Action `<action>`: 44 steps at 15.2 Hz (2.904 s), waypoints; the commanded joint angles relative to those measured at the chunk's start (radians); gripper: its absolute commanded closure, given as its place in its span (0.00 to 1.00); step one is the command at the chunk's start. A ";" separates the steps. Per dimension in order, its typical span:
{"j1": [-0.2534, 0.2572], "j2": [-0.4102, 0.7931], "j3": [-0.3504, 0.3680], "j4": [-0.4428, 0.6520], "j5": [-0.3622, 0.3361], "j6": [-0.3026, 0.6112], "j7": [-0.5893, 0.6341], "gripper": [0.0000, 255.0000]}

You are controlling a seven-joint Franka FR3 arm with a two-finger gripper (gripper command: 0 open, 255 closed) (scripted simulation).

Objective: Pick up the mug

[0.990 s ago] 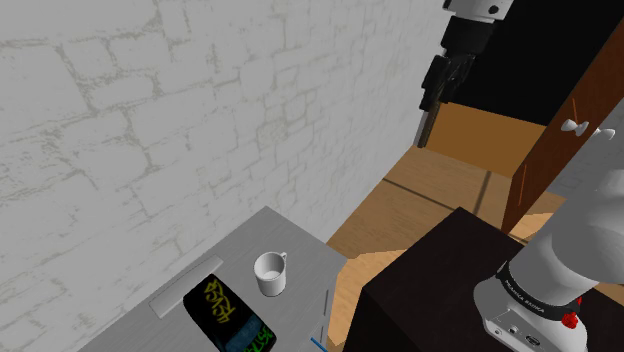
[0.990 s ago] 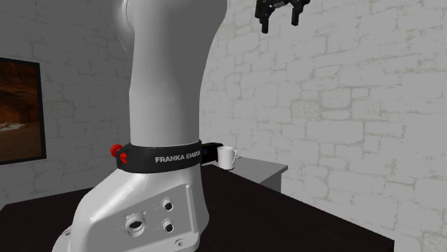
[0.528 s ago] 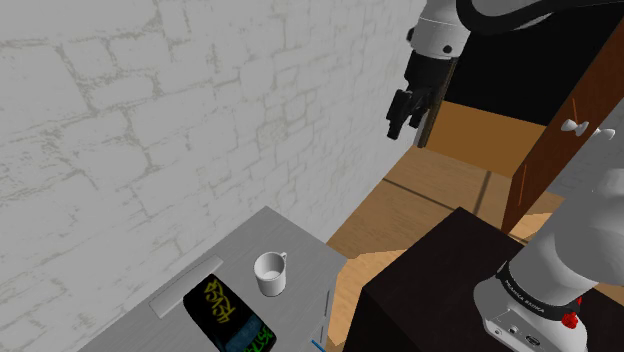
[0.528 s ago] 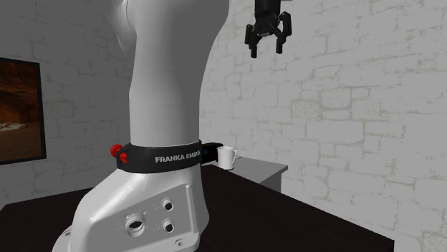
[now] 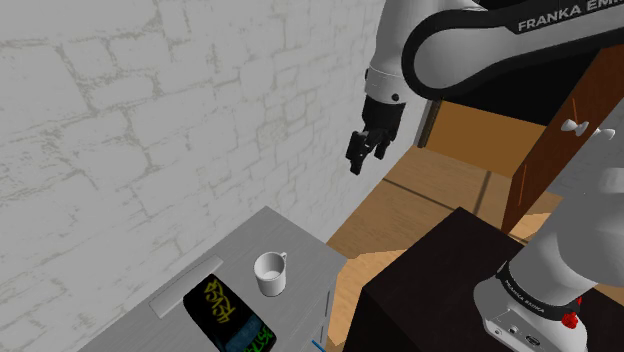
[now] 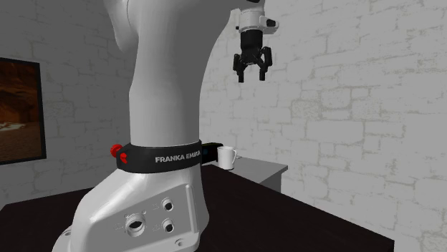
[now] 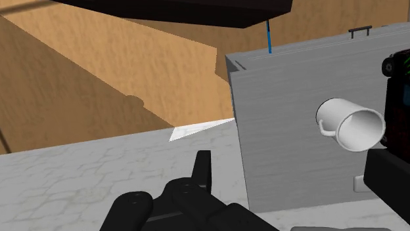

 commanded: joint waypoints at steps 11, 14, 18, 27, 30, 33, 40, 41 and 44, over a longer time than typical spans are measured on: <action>0.003 0.419 0.227 0.106 -0.152 0.291 0.294 0.00; 0.013 0.548 0.258 0.163 -0.260 0.337 0.406 0.00; 0.066 0.725 0.252 0.260 -0.420 0.369 0.557 0.00; 0.272 1.087 0.146 0.549 -0.647 0.362 0.768 0.00; 0.324 1.177 0.121 0.640 -0.676 0.349 0.795 0.00; 0.335 1.209 0.106 0.649 -0.692 0.372 0.806 0.00; 0.353 1.260 0.082 0.665 -0.716 0.406 0.823 1.00; 0.353 1.260 0.082 0.665 -0.716 0.406 0.823 1.00; 0.353 1.260 0.082 0.665 -0.716 0.406 0.823 1.00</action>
